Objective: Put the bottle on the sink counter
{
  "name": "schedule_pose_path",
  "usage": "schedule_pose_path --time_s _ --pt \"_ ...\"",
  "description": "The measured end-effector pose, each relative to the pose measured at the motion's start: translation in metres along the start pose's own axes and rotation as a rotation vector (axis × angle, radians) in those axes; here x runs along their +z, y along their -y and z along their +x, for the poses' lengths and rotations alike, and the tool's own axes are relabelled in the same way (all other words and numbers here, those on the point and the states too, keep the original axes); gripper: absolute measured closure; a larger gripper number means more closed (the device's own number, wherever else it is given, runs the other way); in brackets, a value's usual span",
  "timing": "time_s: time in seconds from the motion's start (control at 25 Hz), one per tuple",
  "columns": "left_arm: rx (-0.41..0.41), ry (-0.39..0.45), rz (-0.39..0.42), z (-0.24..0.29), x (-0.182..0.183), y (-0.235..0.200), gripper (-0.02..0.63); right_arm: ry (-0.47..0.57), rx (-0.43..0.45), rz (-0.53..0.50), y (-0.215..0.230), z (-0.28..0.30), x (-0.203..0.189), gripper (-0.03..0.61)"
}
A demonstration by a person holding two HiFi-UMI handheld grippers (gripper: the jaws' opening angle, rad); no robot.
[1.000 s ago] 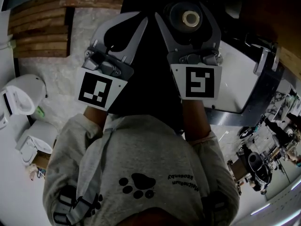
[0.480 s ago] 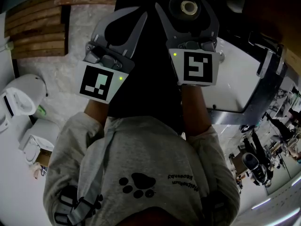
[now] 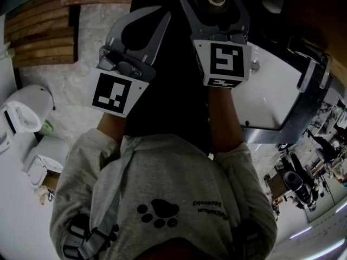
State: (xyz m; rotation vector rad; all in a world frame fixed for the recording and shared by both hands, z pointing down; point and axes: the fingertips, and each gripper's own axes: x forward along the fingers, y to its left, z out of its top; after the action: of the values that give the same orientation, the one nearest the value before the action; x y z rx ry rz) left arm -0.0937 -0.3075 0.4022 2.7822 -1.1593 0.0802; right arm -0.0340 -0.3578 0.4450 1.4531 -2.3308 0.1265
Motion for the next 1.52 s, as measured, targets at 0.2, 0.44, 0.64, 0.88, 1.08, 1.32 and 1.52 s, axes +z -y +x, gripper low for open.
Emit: schedule_pose_path --time_s 0.2,0.44,0.64,0.88,1.08,1.32,1.52 --pt "0.004 -0.011 -0.003 0.004 -0.004 -0.002 0.612 -0.039 0.009 0.015 0.002 0.007 -0.009 0.242" --pt "0.000 -0.023 -0.011 0.007 -0.008 -0.004 0.612 -0.070 0.015 0.024 -0.001 0.012 -0.016 0.242" --pt "-0.010 -0.029 -0.011 0.010 -0.011 0.000 0.612 -0.101 0.018 0.048 0.002 0.016 -0.024 0.242" --pt "-0.015 -0.042 -0.014 0.011 -0.012 0.001 0.612 -0.124 0.027 0.073 0.001 0.019 -0.027 0.242" --pt "-0.021 -0.048 -0.013 0.012 -0.013 0.005 0.612 -0.139 0.029 0.095 0.003 0.020 -0.031 0.242" --pt "-0.024 -0.049 -0.011 0.009 -0.010 0.009 0.612 -0.153 0.029 0.083 0.003 0.020 -0.033 0.239" --pt "-0.020 -0.048 -0.002 0.002 -0.005 0.014 0.612 -0.198 0.017 0.076 -0.001 0.011 -0.041 0.193"
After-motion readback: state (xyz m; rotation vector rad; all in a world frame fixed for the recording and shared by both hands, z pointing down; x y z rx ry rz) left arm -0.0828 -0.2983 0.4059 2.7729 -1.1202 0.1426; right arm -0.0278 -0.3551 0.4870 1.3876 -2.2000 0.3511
